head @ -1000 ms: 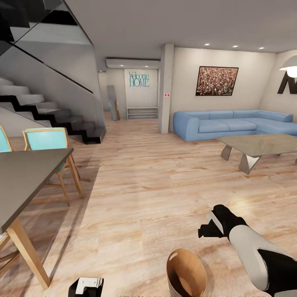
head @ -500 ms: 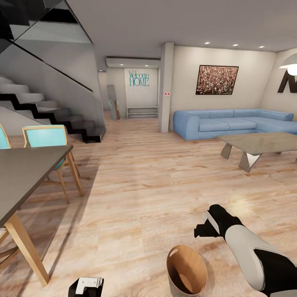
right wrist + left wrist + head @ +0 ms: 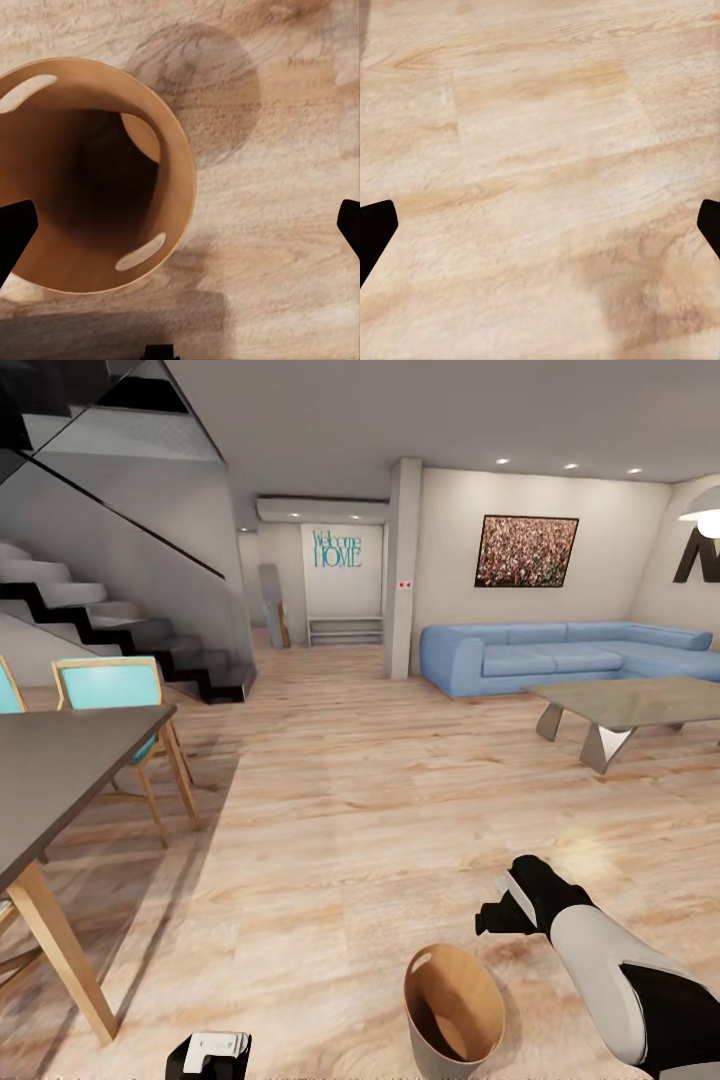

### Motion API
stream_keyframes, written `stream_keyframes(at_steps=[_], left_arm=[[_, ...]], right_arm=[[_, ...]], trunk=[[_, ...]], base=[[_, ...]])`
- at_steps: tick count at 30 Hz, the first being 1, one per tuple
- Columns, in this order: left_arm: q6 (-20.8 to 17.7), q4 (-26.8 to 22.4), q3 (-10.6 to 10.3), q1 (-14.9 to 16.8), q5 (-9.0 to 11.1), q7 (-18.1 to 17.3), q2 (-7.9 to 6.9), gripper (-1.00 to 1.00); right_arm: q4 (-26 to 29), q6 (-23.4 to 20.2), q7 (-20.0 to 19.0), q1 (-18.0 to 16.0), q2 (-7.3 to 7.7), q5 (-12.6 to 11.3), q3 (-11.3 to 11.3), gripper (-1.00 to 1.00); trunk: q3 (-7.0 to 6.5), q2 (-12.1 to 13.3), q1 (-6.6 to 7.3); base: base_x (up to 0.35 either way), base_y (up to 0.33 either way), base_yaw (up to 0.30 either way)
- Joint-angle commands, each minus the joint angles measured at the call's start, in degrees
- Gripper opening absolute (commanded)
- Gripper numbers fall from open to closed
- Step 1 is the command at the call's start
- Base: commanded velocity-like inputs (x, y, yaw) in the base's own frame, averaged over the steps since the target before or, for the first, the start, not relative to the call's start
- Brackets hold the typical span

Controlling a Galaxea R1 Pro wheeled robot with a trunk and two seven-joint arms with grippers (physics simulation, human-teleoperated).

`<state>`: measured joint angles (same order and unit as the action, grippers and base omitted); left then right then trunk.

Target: Put the three can of soda from the living room inside the tash can in the kitchen.

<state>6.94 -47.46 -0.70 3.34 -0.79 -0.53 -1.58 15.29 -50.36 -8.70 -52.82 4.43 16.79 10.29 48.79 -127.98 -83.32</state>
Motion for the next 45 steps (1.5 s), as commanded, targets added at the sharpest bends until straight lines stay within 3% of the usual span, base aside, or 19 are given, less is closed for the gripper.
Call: stream_keyframes(at_steps=[1,36,45], left_arm=[[0.00,0.00,0.00,0.00,0.00,0.00,0.00,1.00],[0.00,0.09,0.00,0.00,-0.07,0.00,0.07,1.00],[0.00,0.89,0.00,0.00,-0.02,0.00,0.09,1.00]], right_arm=[[0.00,0.00,0.00,0.00,-0.01,0.00,0.00,1.00],[0.45,-0.29,0.08,0.00,-0.03,0.09,0.08,1.00],[0.40,-0.28,0.42,0.00,-0.11,0.09,0.02,1.00]], trunk=[[0.18,-0.42,-0.23],[6.47,-14.45,-7.91],[6.47,-14.45,-7.91]], base=[[0.000,0.000,0.000],[0.000,0.000,0.000],[0.000,0.000,0.000]])
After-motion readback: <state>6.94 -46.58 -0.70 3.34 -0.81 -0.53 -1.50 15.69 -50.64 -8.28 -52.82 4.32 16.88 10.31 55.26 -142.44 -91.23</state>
